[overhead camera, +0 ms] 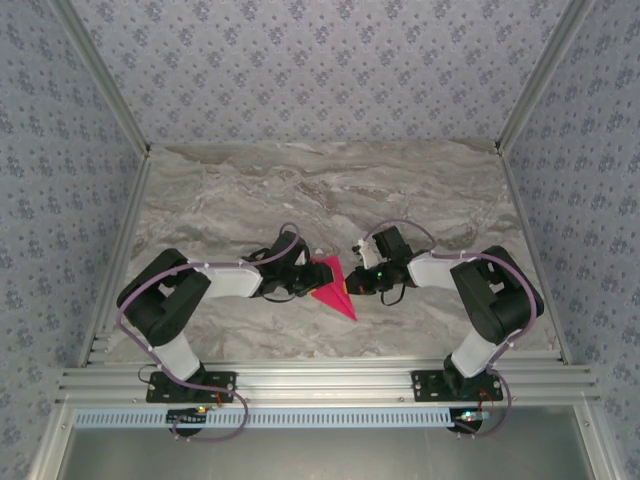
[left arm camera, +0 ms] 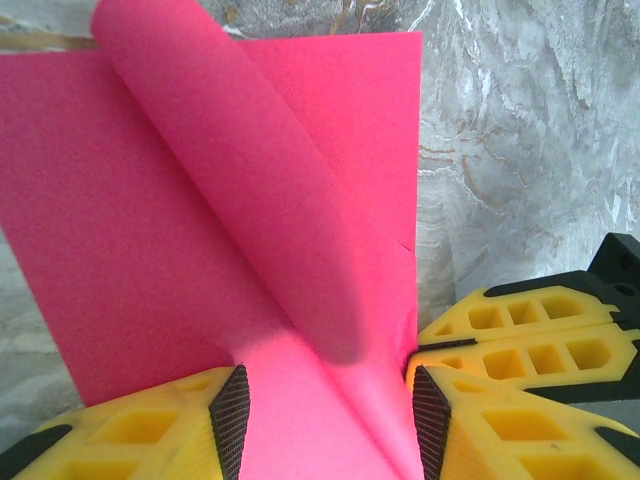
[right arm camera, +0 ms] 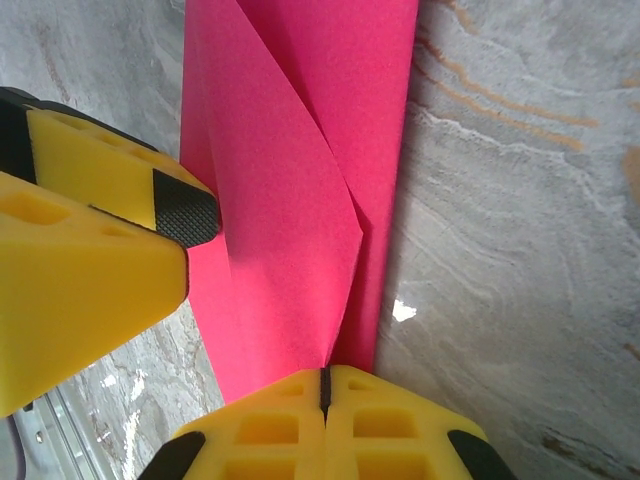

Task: Fold a paper plane with a square sheet of paper (fold left side to right side)
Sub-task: Fourth fold the wing at the center of the table.

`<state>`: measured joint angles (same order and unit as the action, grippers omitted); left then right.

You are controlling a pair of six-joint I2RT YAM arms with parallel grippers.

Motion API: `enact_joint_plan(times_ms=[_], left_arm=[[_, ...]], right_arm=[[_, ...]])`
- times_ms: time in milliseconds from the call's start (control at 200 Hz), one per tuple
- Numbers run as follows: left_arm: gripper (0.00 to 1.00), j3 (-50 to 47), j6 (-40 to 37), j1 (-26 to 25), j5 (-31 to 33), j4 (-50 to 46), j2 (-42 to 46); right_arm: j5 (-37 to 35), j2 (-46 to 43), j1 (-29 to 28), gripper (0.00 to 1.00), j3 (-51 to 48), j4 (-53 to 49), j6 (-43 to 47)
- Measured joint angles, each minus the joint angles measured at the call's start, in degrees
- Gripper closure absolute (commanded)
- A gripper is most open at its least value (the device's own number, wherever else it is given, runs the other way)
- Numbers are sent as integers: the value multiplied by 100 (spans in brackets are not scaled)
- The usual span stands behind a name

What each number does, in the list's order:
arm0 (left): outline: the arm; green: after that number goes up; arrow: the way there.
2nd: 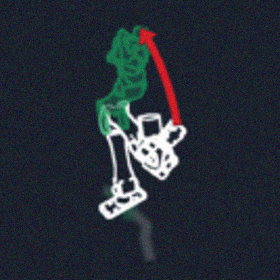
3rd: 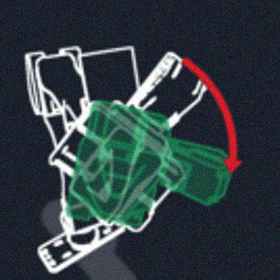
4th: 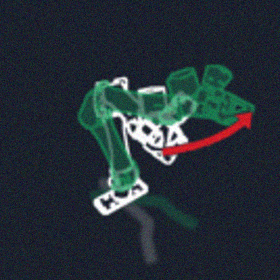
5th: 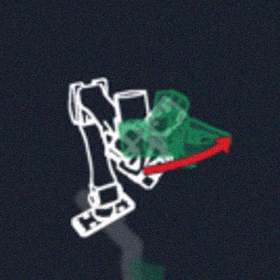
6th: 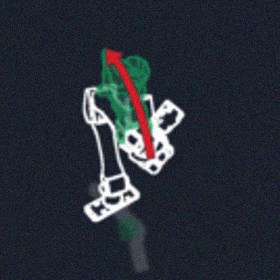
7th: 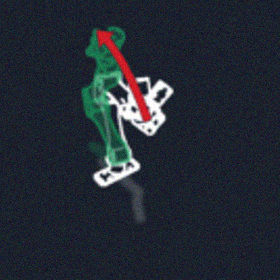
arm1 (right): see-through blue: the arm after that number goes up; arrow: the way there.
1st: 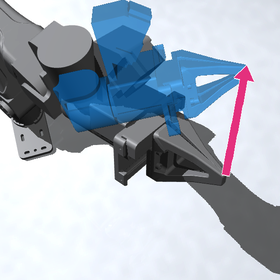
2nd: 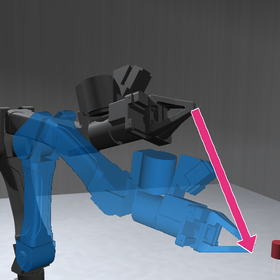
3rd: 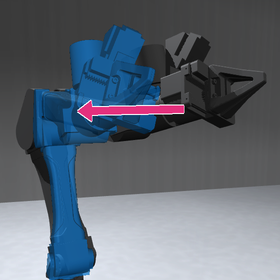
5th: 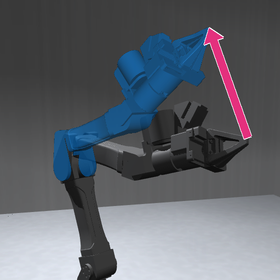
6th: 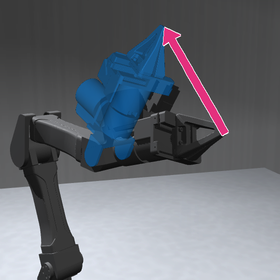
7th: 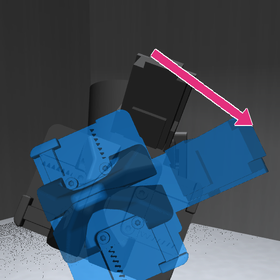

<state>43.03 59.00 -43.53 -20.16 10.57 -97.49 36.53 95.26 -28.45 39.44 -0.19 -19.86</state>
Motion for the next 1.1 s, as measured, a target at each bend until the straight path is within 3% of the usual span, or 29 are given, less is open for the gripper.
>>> enact_joint_plan(times_ms=[635, 1099], left_arm=[[50, -11, -46, 0, 7, -133, 81], [43, 166, -457, 90, 184, -1119, 1150]], right_arm=[[-146, 96, -59, 100, 118, -186, 85], [-140, 229, -74, 100, 306, -417, 153]])
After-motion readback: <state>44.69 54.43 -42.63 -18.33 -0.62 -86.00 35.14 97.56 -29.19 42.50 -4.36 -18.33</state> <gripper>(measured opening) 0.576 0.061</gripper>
